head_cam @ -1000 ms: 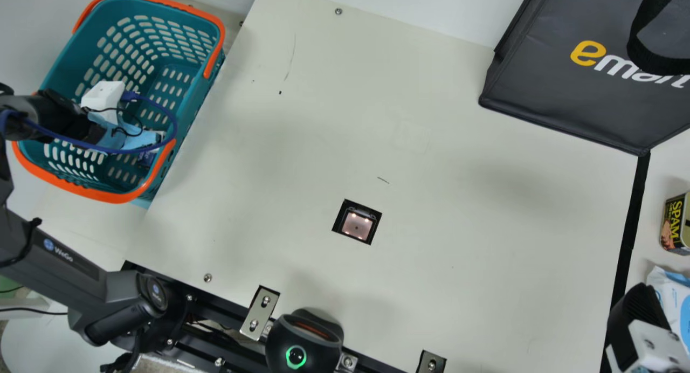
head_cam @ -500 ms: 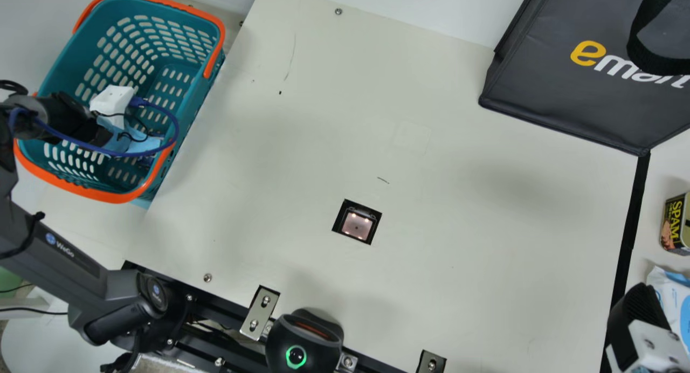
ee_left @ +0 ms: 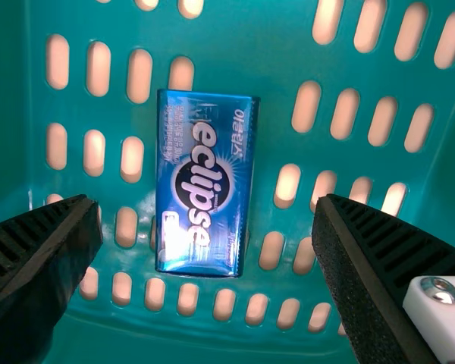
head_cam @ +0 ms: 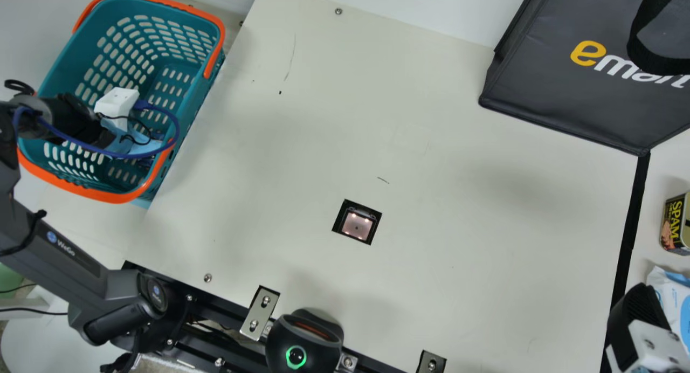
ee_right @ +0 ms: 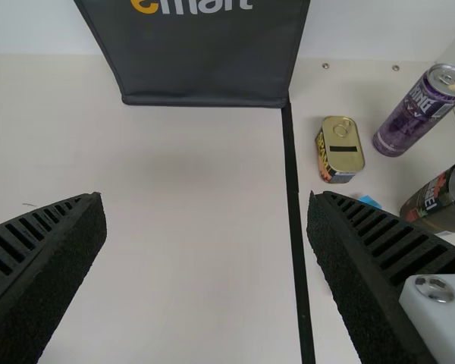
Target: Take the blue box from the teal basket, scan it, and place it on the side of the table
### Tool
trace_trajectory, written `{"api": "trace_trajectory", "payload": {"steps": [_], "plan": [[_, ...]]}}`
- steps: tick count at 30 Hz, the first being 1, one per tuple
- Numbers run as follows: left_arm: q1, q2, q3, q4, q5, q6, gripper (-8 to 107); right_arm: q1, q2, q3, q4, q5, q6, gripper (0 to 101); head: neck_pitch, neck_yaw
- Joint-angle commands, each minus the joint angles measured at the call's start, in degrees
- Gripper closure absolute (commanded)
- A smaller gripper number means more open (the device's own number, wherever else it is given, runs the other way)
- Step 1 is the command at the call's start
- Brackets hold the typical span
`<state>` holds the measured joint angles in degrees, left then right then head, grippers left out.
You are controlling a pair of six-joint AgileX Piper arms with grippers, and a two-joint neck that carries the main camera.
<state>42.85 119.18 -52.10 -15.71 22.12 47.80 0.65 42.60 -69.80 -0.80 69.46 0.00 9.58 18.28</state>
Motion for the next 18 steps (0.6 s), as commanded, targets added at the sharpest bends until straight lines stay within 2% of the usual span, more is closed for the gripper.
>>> {"api": "trace_trajectory", "payload": {"steps": [1,2,16,18], "plan": [[-0.1,0.0,0.0,0.2,-0.3,0.1,9,0.0,0.0,0.0,0.0,0.0,0.0,6,-1.7,0.1],[-0.1,0.0,0.1,0.3,-0.4,0.1,9,0.0,0.0,0.0,0.0,0.0,0.0,6,-1.7,0.1],[-0.2,0.1,0.7,0.4,-1.5,1.2,102,0.0,0.0,0.0,0.0,0.1,0.0,6,-1.7,0.1],[-0.2,0.1,0.7,0.3,-1.5,1.4,107,0.0,0.0,0.0,0.0,0.1,0.0,6,-1.7,0.1]]}}
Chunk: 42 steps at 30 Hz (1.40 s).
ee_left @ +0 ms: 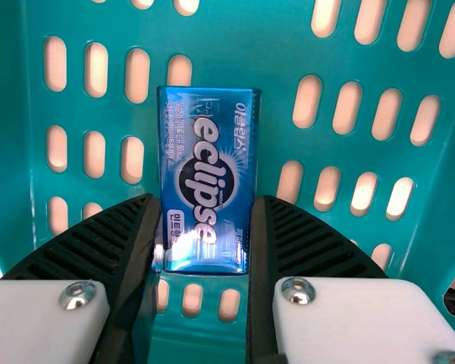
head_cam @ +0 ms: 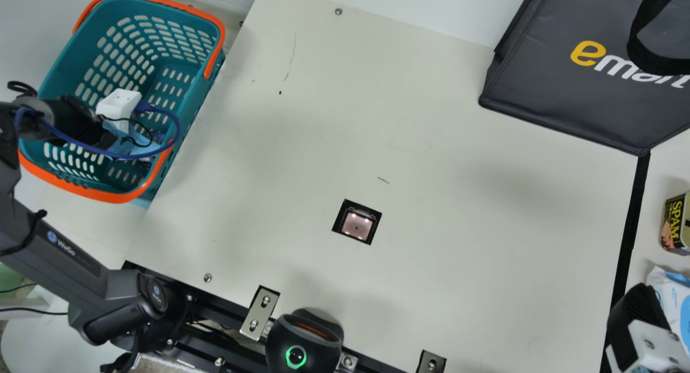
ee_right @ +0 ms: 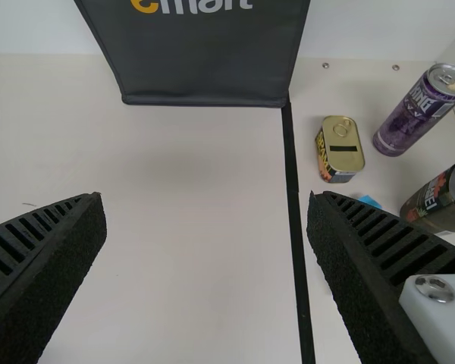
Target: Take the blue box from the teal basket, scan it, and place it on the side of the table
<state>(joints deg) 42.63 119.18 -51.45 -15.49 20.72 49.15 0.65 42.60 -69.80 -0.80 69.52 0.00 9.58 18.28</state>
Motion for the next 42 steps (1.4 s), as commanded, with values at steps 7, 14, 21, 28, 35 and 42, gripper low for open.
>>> {"api": "trace_trajectory", "payload": {"steps": [7,14,21,28,35,42], "plan": [[0.3,-0.6,0.1,-1.8,0.4,1.6,107,0.0,0.0,0.0,0.0,0.0,0.0,6,-1.7,0.1],[0.3,-2.2,0.1,-3.6,1.3,2.5,107,0.0,0.0,0.0,0.0,0.0,0.0,6,-1.7,0.1],[0.1,-3.5,0.1,-4.1,1.8,2.2,104,0.0,0.0,0.0,0.0,0.0,0.0,6,-1.7,0.1],[0.1,-4.1,-0.2,-4.4,2.5,2.4,80,0.0,0.0,0.0,0.0,0.0,0.0,6,-1.7,0.1],[0.0,-3.5,-0.7,-5.3,2.6,4.7,57,0.0,0.0,0.0,0.0,0.0,0.0,6,-1.7,0.1],[-0.2,-2.2,-1.6,-5.8,2.4,7.4,33,0.0,0.0,0.0,0.0,0.0,0.0,6,-1.7,0.1]]}}
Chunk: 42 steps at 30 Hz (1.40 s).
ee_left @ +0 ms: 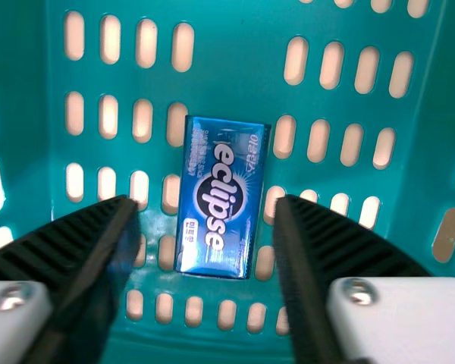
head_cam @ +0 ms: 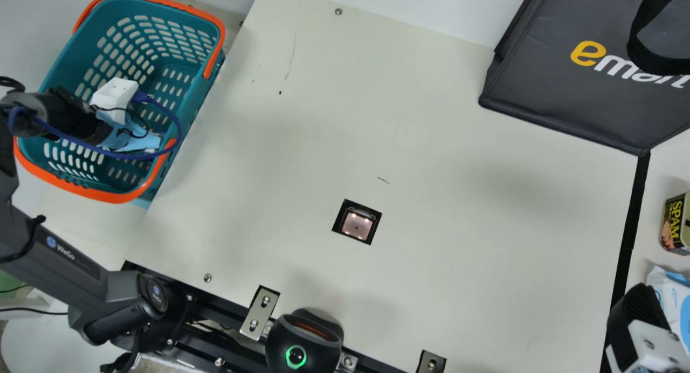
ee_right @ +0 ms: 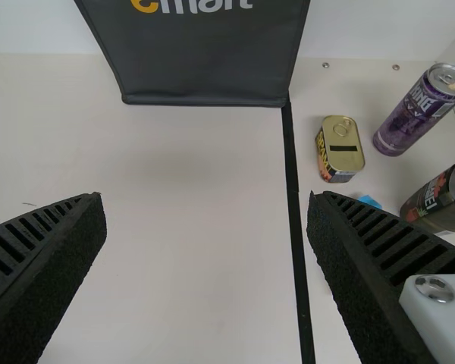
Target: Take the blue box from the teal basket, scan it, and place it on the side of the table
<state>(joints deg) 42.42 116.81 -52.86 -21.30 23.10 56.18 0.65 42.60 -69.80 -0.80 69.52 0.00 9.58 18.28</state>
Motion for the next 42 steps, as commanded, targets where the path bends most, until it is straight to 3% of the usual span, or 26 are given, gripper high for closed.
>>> {"api": "trace_trajectory", "payload": {"steps": [1,8,37,42], "plan": [[-0.1,0.3,-0.3,-0.1,0.0,0.7,30,0.0,0.0,0.0,0.0,0.0,0.0,6,-1.7,0.1],[-0.5,1.4,-1.0,-0.5,-0.3,2.8,9,0.0,0.0,0.0,0.0,0.0,0.0,6,-1.7,0.1],[-1.0,4.9,-1.9,1.3,-2.3,3.6,9,0.0,0.0,0.0,0.0,-0.1,0.0,6,-1.7,0.1],[-0.9,4.9,-1.8,1.1,-2.4,4.1,42,0.0,0.0,0.0,0.0,-0.1,0.0,6,-1.7,0.1]]}}
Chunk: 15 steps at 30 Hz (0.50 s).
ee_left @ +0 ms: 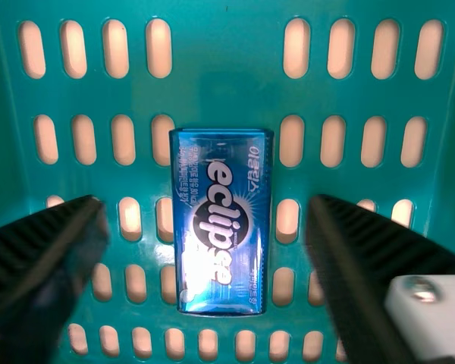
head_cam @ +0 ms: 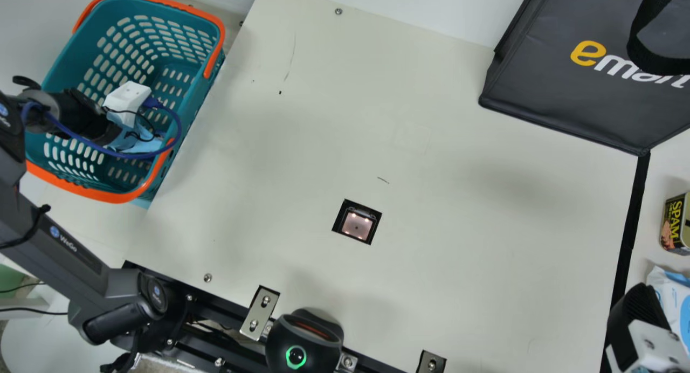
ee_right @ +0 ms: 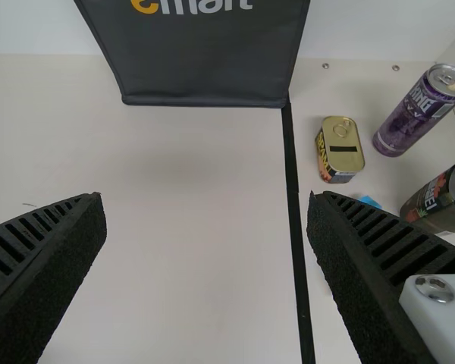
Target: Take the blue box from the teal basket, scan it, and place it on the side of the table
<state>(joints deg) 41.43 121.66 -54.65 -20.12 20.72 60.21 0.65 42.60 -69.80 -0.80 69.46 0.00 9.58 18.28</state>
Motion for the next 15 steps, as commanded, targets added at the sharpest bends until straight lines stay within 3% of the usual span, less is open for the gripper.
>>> {"api": "trace_trajectory", "payload": {"steps": [1,10,15], "plan": [[0.1,0.1,0.1,-0.2,0.0,0.2,49,0.0,0.0,0.0,0.0,0.0,0.0,6,-1.7,0.1],[0.2,0.0,0.4,-1.1,0.0,1.3,107,0.0,0.0,0.0,0.0,0.0,0.0,6,-1.7,0.1],[0.4,-0.5,0.6,-2.2,0.3,1.8,107,0.0,0.0,0.0,0.0,0.0,0.0,6,-1.7,0.1]]}}
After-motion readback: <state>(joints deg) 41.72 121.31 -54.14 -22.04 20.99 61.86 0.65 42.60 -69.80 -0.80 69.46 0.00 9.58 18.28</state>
